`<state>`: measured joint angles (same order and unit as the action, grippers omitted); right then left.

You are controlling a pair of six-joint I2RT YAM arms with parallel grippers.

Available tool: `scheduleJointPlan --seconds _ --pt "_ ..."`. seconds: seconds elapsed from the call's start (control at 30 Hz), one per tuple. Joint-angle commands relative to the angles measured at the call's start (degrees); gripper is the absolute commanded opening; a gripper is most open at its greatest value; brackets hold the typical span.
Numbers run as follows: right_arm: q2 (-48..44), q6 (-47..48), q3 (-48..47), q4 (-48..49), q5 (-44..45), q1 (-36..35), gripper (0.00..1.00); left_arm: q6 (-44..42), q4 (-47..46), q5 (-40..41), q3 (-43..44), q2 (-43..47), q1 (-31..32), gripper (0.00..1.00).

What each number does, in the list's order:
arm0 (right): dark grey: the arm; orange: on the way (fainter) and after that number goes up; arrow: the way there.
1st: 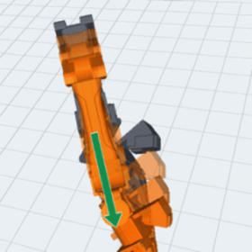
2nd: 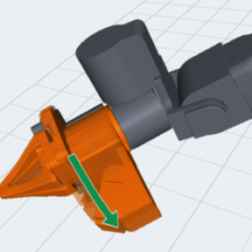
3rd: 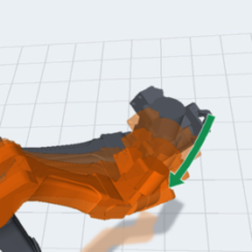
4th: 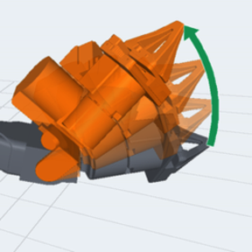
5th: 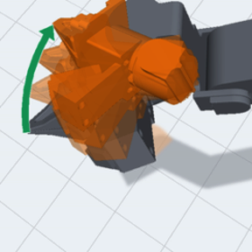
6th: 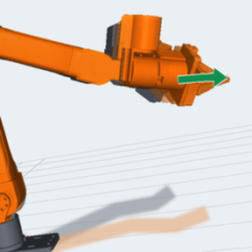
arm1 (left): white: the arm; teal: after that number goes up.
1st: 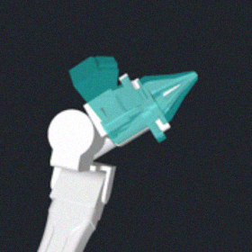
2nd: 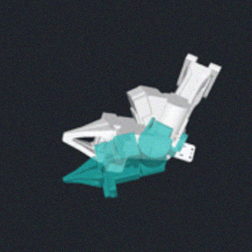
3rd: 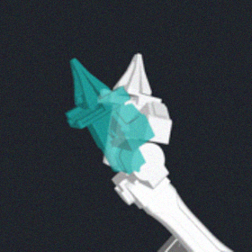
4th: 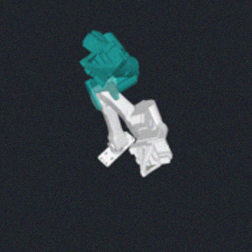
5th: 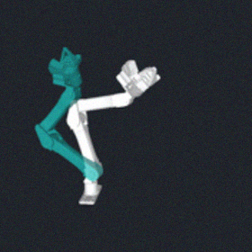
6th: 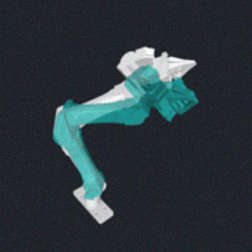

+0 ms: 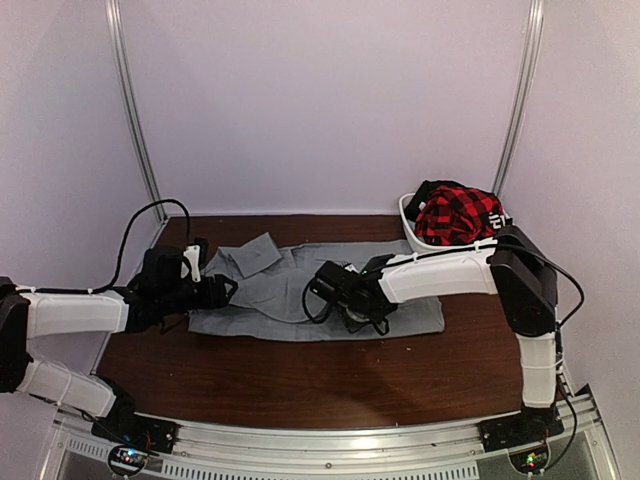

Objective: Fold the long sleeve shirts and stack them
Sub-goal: Fold the flattened shirt at the center of the board.

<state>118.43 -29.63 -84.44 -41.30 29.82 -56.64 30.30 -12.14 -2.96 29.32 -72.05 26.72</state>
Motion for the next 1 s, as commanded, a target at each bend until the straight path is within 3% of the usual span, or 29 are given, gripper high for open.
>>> scheduleJointPlan --seconds 0.0,0.13,0.4,0.97 --pt "1.1 -1.5 -2.5 -6.8 8.9 0.5 0.73 0.3 -2.0 0.4 -0.3 -0.4 -0.4 0.7" --pt "0.5 -2.1 -1.7 -9.5 11.3 1.1 0.7 0.3 -2.0 0.2 -0.3 -0.4 -0.4 0.7" --pt "-3.0 -2.0 2.8 -11.0 12.3 2.2 0.52 0.2 -2.0 0.5 -0.7 -0.4 -0.4 0.7" --pt "-5.1 -0.6 7.4 -11.5 14.3 2.7 0.32 -0.7 -2.3 -0.1 -0.4 -2.2 -0.4 0.7"
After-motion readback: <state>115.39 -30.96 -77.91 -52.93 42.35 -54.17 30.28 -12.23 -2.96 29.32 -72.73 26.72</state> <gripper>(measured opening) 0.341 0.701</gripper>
